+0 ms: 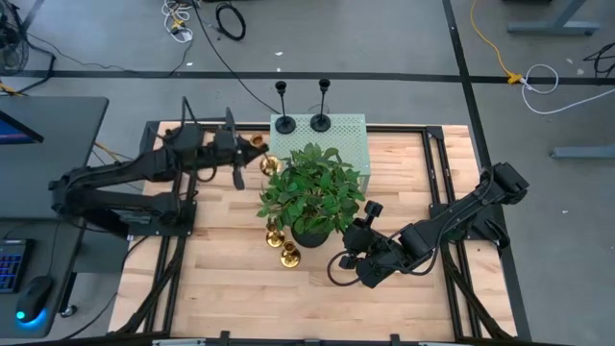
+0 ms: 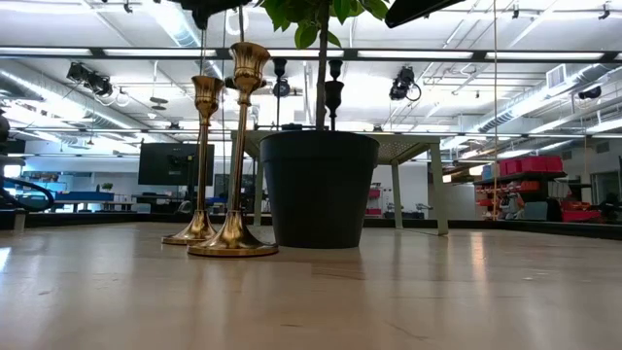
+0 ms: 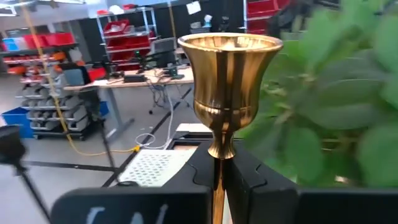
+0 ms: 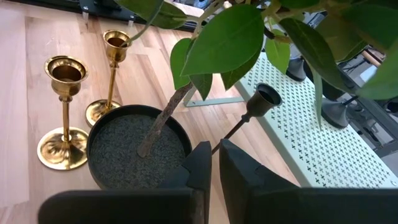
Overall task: Pick & Place candle stick holders
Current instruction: Put the top gold candle holder on the shelf, then put the left gold candle holder on the shelf
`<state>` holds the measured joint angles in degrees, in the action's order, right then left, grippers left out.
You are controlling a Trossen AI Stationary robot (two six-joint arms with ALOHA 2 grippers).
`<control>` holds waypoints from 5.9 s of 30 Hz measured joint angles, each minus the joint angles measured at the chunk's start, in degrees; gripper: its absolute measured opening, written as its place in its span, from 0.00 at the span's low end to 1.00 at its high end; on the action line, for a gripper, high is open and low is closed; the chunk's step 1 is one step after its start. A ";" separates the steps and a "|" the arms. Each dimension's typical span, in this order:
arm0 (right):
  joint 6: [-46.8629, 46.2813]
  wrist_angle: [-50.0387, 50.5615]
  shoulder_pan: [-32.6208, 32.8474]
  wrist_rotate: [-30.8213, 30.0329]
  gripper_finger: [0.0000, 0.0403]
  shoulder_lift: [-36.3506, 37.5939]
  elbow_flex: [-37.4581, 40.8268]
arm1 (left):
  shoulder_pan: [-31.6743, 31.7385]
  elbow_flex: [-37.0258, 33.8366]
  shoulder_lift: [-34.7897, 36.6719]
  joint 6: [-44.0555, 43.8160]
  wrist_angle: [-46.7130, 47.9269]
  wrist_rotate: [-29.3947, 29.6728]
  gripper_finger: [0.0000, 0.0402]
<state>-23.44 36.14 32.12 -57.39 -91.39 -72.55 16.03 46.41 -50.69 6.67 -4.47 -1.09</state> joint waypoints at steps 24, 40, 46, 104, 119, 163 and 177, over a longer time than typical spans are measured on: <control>0.20 0.44 0.02 0.02 0.08 0.00 0.00 | 13.44 -0.04 -16.73 -6.14 -12.26 -14.28 0.04; 0.20 0.42 0.02 0.02 0.08 0.00 0.00 | 13.42 -0.04 -18.80 -5.98 -12.03 -14.20 0.14; 0.20 0.42 0.02 0.00 0.08 0.00 0.00 | 13.42 -0.04 -18.80 -5.80 -12.14 -13.30 0.25; 0.42 0.98 -0.11 -0.02 0.08 0.00 0.00 | 12.78 0.00 -14.44 4.56 -1.93 -7.96 0.58; 0.17 0.98 -0.07 0.00 0.08 0.00 0.00 | 12.12 -0.02 -4.30 7.95 24.44 -18.78 0.58; 1.70 -0.52 -0.02 -0.04 0.08 0.02 0.00 | -33.36 -37.42 -12.60 -17.39 -36.28 14.98 0.49; 1.92 -0.53 -0.02 -0.02 0.08 0.02 0.00 | -33.38 -37.40 -27.96 -16.47 -53.36 15.46 0.49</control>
<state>-21.52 35.61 32.10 -57.41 -91.37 -72.55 -17.34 9.02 -78.65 -9.80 -57.83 14.36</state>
